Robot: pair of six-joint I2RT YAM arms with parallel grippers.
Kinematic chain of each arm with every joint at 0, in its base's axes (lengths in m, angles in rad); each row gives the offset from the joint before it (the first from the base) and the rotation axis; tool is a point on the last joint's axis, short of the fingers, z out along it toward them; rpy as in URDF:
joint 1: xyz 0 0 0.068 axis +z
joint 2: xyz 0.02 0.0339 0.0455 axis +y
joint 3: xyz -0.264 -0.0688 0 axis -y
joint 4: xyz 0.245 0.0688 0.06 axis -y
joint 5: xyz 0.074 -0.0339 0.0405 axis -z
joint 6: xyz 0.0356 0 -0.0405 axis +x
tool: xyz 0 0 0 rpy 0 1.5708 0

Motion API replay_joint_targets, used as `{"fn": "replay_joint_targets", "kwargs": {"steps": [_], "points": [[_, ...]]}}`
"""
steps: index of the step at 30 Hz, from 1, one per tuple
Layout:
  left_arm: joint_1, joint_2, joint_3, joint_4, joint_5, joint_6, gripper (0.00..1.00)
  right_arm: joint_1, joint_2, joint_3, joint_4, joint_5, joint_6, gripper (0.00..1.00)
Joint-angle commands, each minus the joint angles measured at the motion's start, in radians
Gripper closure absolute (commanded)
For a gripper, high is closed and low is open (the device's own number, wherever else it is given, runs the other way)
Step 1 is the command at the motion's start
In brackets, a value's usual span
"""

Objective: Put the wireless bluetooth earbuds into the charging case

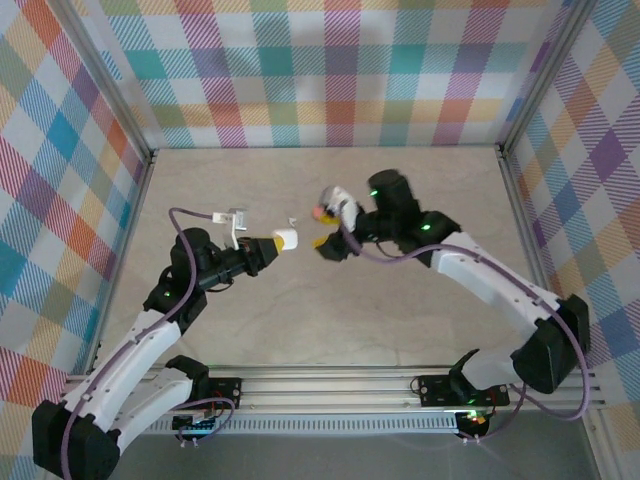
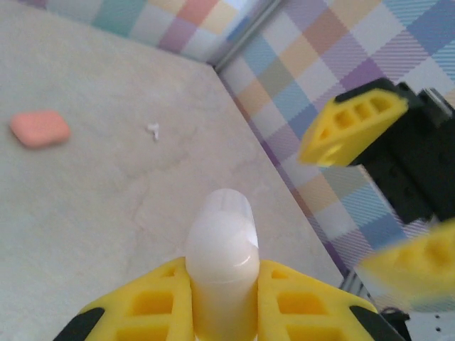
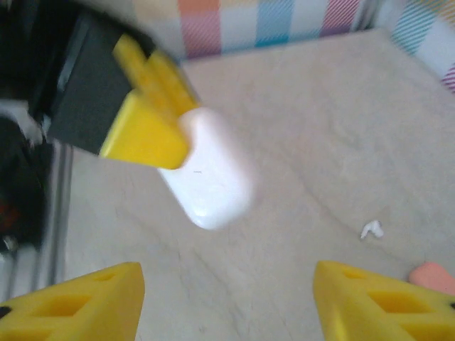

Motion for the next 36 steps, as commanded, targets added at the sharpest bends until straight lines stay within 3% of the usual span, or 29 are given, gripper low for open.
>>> {"fn": "replay_joint_targets", "kwargs": {"steps": [1,8,11,14,19,29,36], "points": [[0.010,-0.038,0.002,0.062,-0.006,0.124,0.93,-0.072,-0.018,-0.018,0.125,-0.275,0.300,0.38],[0.010,-0.015,0.104,0.086,0.179,0.245,0.94,-0.072,0.101,0.057,0.208,-0.486,0.554,0.39],[0.011,0.001,0.131,0.121,0.216,0.230,0.95,-0.055,0.121,0.034,0.288,-0.534,0.569,0.42],[0.010,0.028,0.152,0.159,0.255,0.182,0.97,-0.026,0.085,-0.026,0.352,-0.514,0.487,0.43],[0.010,0.059,0.138,0.255,0.284,0.110,0.97,-0.022,0.071,-0.072,0.484,-0.513,0.536,0.45],[0.009,0.055,0.132,0.240,0.295,0.116,0.98,-0.023,0.100,-0.039,0.498,-0.541,0.552,0.60],[0.009,0.054,0.130,0.225,0.301,0.115,0.98,-0.023,0.111,-0.043,0.578,-0.546,0.614,0.52]]}}
